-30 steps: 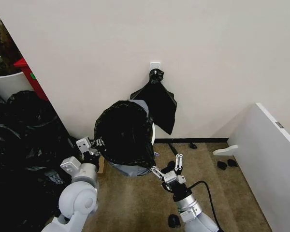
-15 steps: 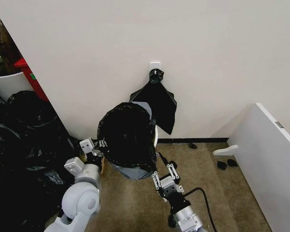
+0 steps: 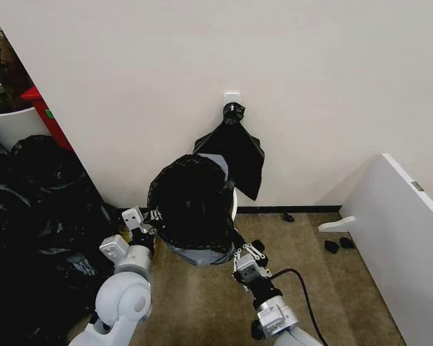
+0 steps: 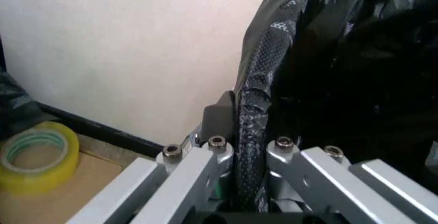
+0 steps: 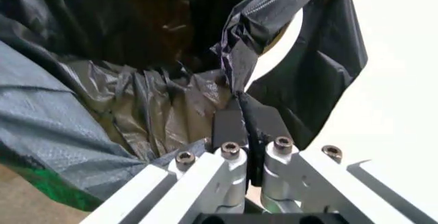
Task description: Place the garbage bag over the trash bin.
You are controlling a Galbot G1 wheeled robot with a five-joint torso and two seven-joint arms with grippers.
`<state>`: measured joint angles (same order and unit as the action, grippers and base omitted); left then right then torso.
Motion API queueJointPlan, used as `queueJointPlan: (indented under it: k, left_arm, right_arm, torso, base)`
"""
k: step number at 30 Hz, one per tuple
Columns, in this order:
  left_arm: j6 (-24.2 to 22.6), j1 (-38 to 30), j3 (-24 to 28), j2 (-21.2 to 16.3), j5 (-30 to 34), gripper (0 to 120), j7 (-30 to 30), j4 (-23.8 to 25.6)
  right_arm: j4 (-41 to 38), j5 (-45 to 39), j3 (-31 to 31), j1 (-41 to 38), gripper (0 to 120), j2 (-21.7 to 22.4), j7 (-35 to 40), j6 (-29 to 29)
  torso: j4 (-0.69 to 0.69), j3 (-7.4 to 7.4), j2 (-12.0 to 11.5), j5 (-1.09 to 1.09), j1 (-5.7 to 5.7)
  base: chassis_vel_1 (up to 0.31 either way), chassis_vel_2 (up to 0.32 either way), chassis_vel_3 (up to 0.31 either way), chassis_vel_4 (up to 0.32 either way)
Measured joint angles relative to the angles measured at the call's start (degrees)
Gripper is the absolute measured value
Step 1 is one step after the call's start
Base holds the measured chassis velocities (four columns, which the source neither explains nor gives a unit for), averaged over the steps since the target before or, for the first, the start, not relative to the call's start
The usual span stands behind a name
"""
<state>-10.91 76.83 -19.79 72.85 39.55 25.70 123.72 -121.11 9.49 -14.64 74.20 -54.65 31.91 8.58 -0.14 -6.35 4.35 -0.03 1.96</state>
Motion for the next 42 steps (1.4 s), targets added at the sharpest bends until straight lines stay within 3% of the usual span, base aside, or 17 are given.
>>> queueJointPlan:
  k: [6,10,11,14,16,19,23,27,33,37,38,40,42]
  left_arm:
    - [0.00,-0.01,0.00,0.05,-0.01,1,-0.02,0.06]
    - [0.00,0.14,-0.14,-0.05,-0.01,1,-0.02,0.19]
    - [0.00,0.14,-0.14,-0.05,-0.01,1,-0.02,0.19]
    - [0.00,0.43,-0.20,-0.11,-0.01,1,-0.02,0.83]
    - [-0.01,0.50,-0.21,-0.11,-0.01,1,-0.02,0.95]
    - [-0.15,0.87,-0.55,-0.25,0.16,1,0.11,2.27]
    - [-0.36,0.79,-1.36,-0.55,0.99,1,0.21,2.95]
    - [-0.51,0.74,-1.74,-0.89,1.39,1,0.27,3.06]
    - [-0.68,0.97,-1.47,-0.93,1.22,1,0.26,3.31]
    - [-0.71,1.01,-1.40,-1.08,0.93,1,0.24,3.25]
    - [-0.71,1.01,-1.40,-1.08,0.93,1,0.24,3.25]
    - [-0.71,1.05,-1.43,-1.26,0.79,1,0.24,3.04]
    - [-0.71,1.04,-1.42,-1.34,0.64,1,0.24,2.74]
  right_arm:
    - [0.88,0.65,1.69,0.55,0,-1.09,-0.16,-3.91]
    - [3.48,-3.66,6.12,2.55,0,-4.67,-4.21,-18.08]
    - [3.48,-3.66,6.12,2.55,0,-4.67,-4.21,-18.08]
    - [4.38,-15.56,7.03,3.24,0,-6.78,-6.65,-23.60]
    - [4.41,-17.89,7.12,3.33,0,-7.08,-6.87,-24.09]
    - [4.21,-33.76,8.52,4.75,0,-8.50,-9.59,-26.95]
    - [3.28,-43.64,9.77,6.57,0,-8.91,-12.22,-28.22]
    - [3.17,-47.03,10.61,7.80,0,-8.92,-15.87,-29.83]
    - [4.26,-42.18,11.58,7.45,3,-8.97,-18.94,-32.09]
    - [7.89,-21.25,15.71,6.31,21,-9.43,-17.41,-37.45]
    - [7.89,-21.25,15.71,6.31,21,-9.43,-17.41,-37.45]
    - [8.11,-10.90,17.25,6.66,30,-9.44,-14.39,-39.70]
    - [6.36,-6.38,17.06,7.60,39,-9.04,-13.35,-40.66]
  torso:
    - [0.00,0.00,0.00,-0.01,0.00]
    - [-0.01,0.00,0.00,-0.01,0.00]
    - [-0.01,0.00,0.00,-0.01,0.00]
    - [0.00,0.00,0.00,0.00,0.00]
    - [0.00,0.00,0.00,0.00,0.00]
    - [0.00,0.00,0.00,0.00,0.00]
    - [0.00,0.00,0.00,-0.01,0.00]
    - [0.00,0.00,0.00,-0.01,0.00]
    - [0.00,0.00,0.00,0.00,0.00]
    - [0.01,0.00,0.00,0.01,0.00]
    - [0.01,0.00,0.00,0.01,0.00]
    - [0.00,0.00,0.00,0.00,0.00]
    - [-0.01,0.00,0.00,0.00,0.00]
  base:
    - [0.000,0.000,0.000,0.000]
    - [0.000,0.000,0.000,0.000]
    - [0.000,0.000,0.000,0.000]
    - [0.000,0.000,0.000,0.000]
    - [0.000,0.000,0.000,0.000]
    - [0.000,0.000,0.000,0.000]
    - [0.000,0.000,0.000,0.000]
    - [0.000,0.000,0.000,0.000]
    - [0.000,0.000,0.000,0.000]
    - [0.000,0.000,0.000,0.000]
    - [0.000,0.000,0.000,0.000]
    - [0.000,0.000,0.000,0.000]
    - [0.000,0.000,0.000,0.000]
